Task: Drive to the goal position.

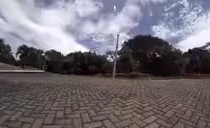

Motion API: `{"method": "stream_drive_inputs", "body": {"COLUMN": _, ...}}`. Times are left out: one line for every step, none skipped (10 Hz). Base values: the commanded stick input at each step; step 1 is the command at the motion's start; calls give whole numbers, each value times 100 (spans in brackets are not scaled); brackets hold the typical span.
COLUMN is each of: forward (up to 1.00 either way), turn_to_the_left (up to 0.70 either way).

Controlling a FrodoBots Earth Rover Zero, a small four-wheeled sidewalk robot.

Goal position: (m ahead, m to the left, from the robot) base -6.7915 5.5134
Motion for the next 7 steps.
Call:
{"method": "stream_drive_inputs", "body": {"forward": 0, "turn_to_the_left": 45}}
{"method": "stream_drive_inputs", "body": {"forward": 0, "turn_to_the_left": 45}}
{"method": "stream_drive_inputs", "body": {"forward": 0, "turn_to_the_left": 45}}
{"method": "stream_drive_inputs", "body": {"forward": 0, "turn_to_the_left": 45}}
{"method": "stream_drive_inputs", "body": {"forward": 0, "turn_to_the_left": 45}}
{"method": "stream_drive_inputs", "body": {"forward": 0, "turn_to_the_left": 45}}
{"method": "stream_drive_inputs", "body": {"forward": 0, "turn_to_the_left": 45}}
